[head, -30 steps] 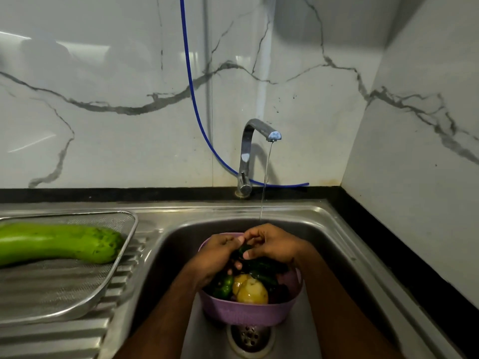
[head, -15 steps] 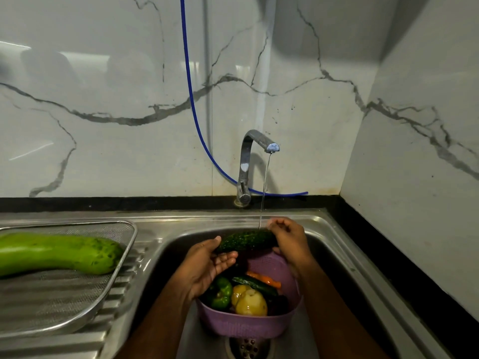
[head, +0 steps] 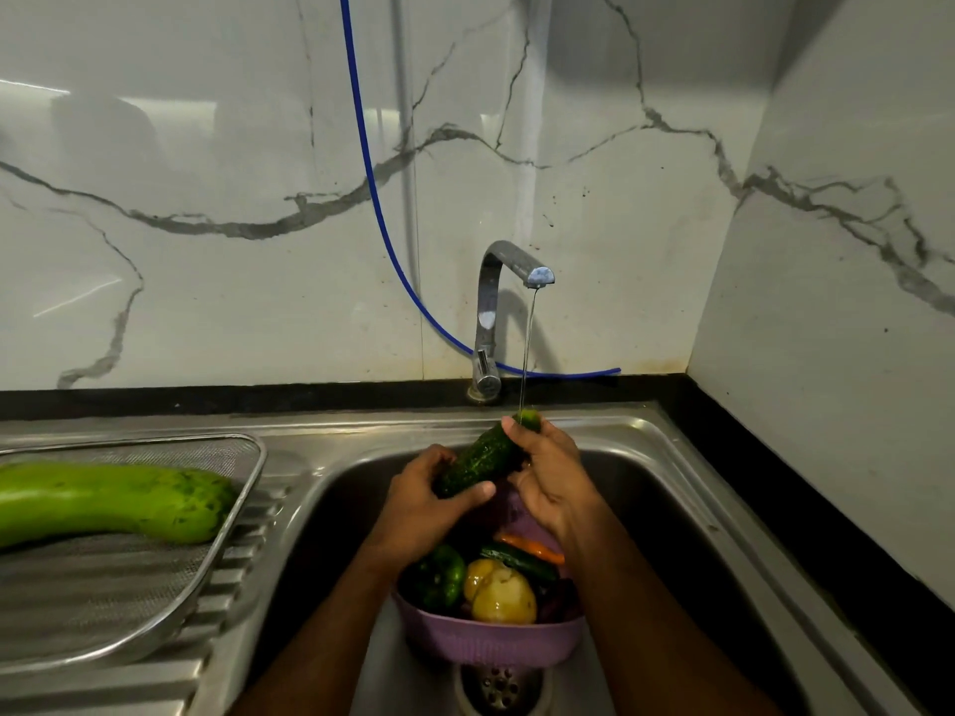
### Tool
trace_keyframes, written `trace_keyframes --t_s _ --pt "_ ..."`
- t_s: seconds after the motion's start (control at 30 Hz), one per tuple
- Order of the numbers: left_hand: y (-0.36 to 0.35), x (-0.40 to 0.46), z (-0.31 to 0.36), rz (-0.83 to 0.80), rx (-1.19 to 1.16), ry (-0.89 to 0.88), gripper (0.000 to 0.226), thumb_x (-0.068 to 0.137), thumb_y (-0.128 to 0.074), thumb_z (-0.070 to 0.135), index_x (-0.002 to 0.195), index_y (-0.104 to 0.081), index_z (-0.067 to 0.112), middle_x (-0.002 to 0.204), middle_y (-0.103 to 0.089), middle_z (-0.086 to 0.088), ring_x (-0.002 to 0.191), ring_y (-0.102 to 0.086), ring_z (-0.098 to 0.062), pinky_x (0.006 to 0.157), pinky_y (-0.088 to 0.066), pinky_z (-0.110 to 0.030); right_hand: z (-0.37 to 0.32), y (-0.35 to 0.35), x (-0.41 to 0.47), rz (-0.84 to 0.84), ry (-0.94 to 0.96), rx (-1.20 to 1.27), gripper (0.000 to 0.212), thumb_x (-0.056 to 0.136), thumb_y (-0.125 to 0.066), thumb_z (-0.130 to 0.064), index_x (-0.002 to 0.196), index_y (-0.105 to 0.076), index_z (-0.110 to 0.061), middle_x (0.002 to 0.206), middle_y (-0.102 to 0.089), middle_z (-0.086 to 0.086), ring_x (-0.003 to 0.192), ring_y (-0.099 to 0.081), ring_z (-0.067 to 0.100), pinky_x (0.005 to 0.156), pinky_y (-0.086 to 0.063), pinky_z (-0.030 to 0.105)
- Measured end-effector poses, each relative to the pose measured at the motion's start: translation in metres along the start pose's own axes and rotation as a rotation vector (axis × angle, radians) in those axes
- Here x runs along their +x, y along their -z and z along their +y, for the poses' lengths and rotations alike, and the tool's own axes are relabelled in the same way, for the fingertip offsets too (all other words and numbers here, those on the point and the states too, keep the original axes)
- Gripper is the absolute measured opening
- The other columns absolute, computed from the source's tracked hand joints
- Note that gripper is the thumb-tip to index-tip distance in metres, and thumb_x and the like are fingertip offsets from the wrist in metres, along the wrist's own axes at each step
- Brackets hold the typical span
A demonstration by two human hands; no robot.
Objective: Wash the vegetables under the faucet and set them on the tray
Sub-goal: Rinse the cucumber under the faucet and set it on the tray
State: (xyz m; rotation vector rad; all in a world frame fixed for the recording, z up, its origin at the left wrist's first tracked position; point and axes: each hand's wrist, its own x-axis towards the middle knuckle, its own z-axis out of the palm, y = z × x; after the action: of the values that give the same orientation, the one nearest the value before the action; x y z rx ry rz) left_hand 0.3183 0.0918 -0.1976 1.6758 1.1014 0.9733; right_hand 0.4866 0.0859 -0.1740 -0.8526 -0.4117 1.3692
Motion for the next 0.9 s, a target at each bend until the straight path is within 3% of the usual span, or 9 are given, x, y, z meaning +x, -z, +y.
trace_keyframes --t_s 0.1,0.2,0.33,0.4,0.5,0.6,0.67,0.8,0.9 --pt "-0.008 0.001 -0.010 -0.012 0.207 -0.068 0.052 0.068 -0.081 0.051 0.111 -0.066 0.027 0.101 -0.072 0.009 0.092 -0.069 -0.005 0.083 -0.060 -0.035 0.005 -0.001 0.006 0.108 0.004 -0.018 0.024 0.100 -0.065 -0.019 0.122 -0.065 -0.009 0.125 -0.064 0.021 0.113 -0.064 0.031 0.105 -0.051 0.056" --pt "-0.007 0.001 -0.016 -0.024 0.191 -0.081 0.061 0.061 -0.074 0.062 0.112 -0.069 0.028 0.102 -0.074 0.010 0.095 -0.069 -0.003 0.086 -0.059 -0.033 0.005 -0.002 0.010 0.142 0.024 0.003 0.029 0.103 -0.060 -0.033 0.120 -0.062 -0.010 0.110 -0.067 0.016 0.100 -0.068 0.028 0.098 -0.056 0.051" --pt "-0.010 -0.003 -0.013 -0.082 -0.230 0.043 0.033 0.086 -0.076 0.020 0.117 -0.066 0.014 0.109 -0.074 -0.011 0.100 -0.071 -0.025 0.088 -0.060 -0.046 0.002 0.002 0.005 0.013 0.001 0.042 0.030 0.094 -0.069 -0.028 0.118 -0.063 -0.010 0.105 -0.068 0.015 0.098 -0.067 0.028 0.097 -0.056 0.047" --pt "-0.013 -0.007 -0.006 -0.194 -0.439 0.160 0.026 0.092 -0.066 0.019 0.115 -0.065 0.006 0.102 -0.072 -0.020 0.087 -0.069 -0.033 0.081 -0.059 -0.049 0.002 0.004 0.002 -0.062 -0.015 0.028 0.029 0.089 -0.071 -0.024 0.114 -0.065 -0.010 0.100 -0.068 0.013 0.095 -0.067 0.026 0.095 -0.055 0.045" --pt "-0.016 -0.013 0.007 -0.388 -0.642 0.352 0.031 0.103 -0.049 0.029 0.114 -0.063 0.004 0.090 -0.066 -0.019 0.075 -0.064 -0.028 0.069 -0.056 -0.039 0.004 0.004 -0.003 -0.145 -0.029 0.007 0.019 0.091 -0.070 -0.019 0.106 -0.067 -0.009 0.091 -0.069 0.009 0.087 -0.068 0.023 0.089 -0.052 0.041" --pt "-0.018 -0.012 0.016 -0.378 -0.681 0.435 0.041 0.107 -0.037 0.037 0.110 -0.061 0.004 0.080 -0.063 -0.015 0.065 -0.059 -0.023 0.054 -0.051 -0.033 0.003 0.007 -0.005 -0.190 -0.041 0.019 0.012 0.092 -0.070 -0.018 0.099 -0.072 -0.008 0.096 -0.071 0.011 0.092 -0.069 0.024 0.095 -0.052 0.043" --pt "-0.022 -0.010 0.017 -0.335 -0.698 0.481 0.047 0.107 -0.033 0.043 0.108 -0.061 0.005 0.074 -0.061 -0.011 0.058 -0.054 -0.019 0.046 -0.045 -0.028 0.002 0.010 -0.003 -0.200 -0.037 -0.011 0.013 0.095 -0.067 -0.017 0.104 -0.070 -0.008 0.100 -0.071 0.013 0.095 -0.069 0.027 0.099 -0.051 0.047" --pt "-0.029 -0.007 0.017 -0.302 -0.707 0.502 0.051 0.106 -0.029 0.049 0.105 -0.058 0.007 0.069 -0.056 -0.008 0.055 -0.048 -0.016 0.040 -0.038 -0.023 0.008 0.007 0.001 -0.096 -0.033 -0.066 0.028 0.100 -0.062 -0.020 0.122 -0.059 -0.003 0.103 -0.070 0.017 0.097 -0.070 0.029 0.099 -0.055 0.050" --pt "-0.031 -0.007 0.011 -0.315 -0.639 0.456 0.042 0.107 -0.034 0.042 0.107 -0.059 0.008 0.074 -0.059 -0.009 0.060 -0.055 -0.018 0.047 -0.046 -0.027 0.009 -0.005 0.002 0.075 -0.012 -0.190 0.043 0.103 -0.056 -0.042 0.121 -0.061 -0.004 0.107 -0.073 0.019 0.094 -0.073 0.029 0.079 -0.062 0.044"
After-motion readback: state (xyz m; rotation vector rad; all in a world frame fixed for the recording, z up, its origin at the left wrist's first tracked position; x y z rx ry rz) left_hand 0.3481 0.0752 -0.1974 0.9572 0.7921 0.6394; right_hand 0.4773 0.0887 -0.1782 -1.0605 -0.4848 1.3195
